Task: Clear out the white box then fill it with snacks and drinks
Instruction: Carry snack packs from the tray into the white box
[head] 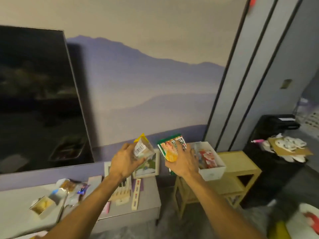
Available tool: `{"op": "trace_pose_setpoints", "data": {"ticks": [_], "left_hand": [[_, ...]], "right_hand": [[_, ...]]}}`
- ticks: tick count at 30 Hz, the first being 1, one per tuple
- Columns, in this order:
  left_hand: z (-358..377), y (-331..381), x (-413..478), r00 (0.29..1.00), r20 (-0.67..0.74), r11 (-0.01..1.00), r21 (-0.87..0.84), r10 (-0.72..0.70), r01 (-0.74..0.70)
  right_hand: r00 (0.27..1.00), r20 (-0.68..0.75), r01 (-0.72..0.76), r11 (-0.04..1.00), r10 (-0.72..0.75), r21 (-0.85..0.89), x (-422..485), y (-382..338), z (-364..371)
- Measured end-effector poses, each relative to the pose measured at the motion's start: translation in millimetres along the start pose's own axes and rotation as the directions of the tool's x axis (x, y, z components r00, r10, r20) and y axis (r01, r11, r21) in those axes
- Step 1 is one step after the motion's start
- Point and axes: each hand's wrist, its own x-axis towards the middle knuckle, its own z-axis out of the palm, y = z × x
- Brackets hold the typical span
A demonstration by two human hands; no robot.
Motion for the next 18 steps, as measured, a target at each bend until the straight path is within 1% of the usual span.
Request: {"op": "trace_pose_setpoints", "data": {"ticks": [4,10,14,18], "left_hand": [[69,85,16,0.993,0.081,0.997,-0.024,0.082,-0.08],[150,185,60,0.974,0.137,0.983,-0.072,0.18,-0.172],[205,215,98,0.964,0.176,0.979,-0.088,0.198,-0.185],[256,227,148,0.963,0.209,0.981,-0.135,0.168,-0.142]], "right_hand": [[0.992,-0.017,-0.124,0.992,0.124,0.024,-2,97,-32],[0.976,0.005,-0.218,0.975,0.218,0.033,17,204,-62],[0.963,0.035,-0.27,0.962,0.269,0.041,55,255,-62],[0.958,0.038,-0.287,0.957,0.285,0.035,110,294,-51]]}}
